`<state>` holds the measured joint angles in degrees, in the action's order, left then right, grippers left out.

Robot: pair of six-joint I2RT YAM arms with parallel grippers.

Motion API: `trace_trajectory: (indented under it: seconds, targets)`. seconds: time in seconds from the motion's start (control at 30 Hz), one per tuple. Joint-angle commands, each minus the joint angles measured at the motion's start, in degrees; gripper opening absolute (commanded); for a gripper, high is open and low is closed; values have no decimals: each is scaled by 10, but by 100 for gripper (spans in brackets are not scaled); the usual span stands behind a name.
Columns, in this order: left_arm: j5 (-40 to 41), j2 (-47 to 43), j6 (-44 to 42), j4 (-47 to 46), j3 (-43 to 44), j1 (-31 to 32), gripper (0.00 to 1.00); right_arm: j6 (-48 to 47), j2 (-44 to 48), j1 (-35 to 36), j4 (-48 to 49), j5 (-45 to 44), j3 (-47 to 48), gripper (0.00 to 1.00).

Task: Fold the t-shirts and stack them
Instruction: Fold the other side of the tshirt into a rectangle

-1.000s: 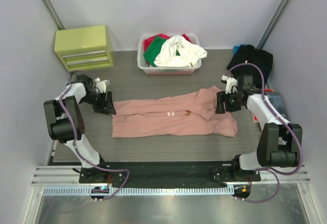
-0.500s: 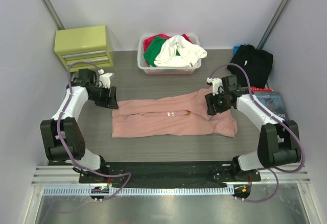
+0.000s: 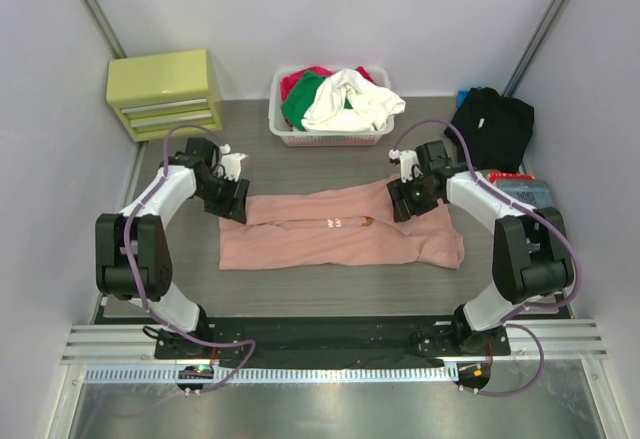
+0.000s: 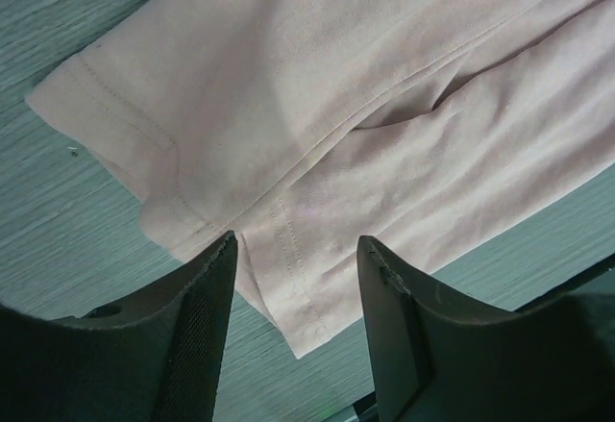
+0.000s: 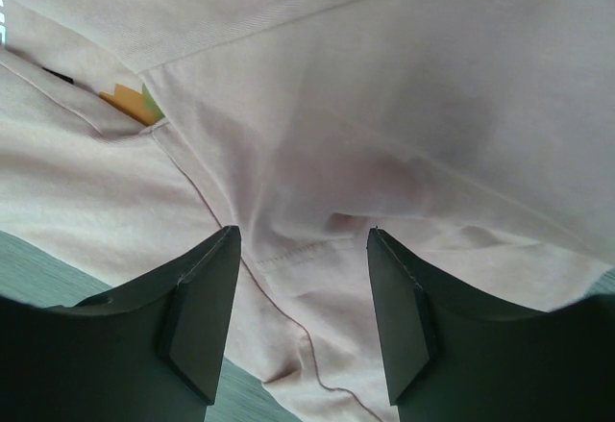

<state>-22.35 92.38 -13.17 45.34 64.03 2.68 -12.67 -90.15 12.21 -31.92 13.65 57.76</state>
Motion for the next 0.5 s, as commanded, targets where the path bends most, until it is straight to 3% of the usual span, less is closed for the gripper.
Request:
trace_trajectory:
  seconds: [0.0,0.03,0.13,0.17,0.2,0.47]
  targets:
    - [25,9,17,-19,-3,13,55,10,-5,14,10,6,15,61]
    - [32,17,16,-18,-2,15,55,10,-10,15,12,5,14,60]
    - [34,31,16,-20,-3,18,41,11,-13,18,11,6,8,25]
    - [32,35,17,-21,-3,18,16,11,-12,18,12,4,4,16]
    - [31,36,17,-22,-3,18,0,12,-9,19,12,2,3,1]
    - [28,22,10,-13,-7,20,0,3,33,19,-6,-13,-11,1]
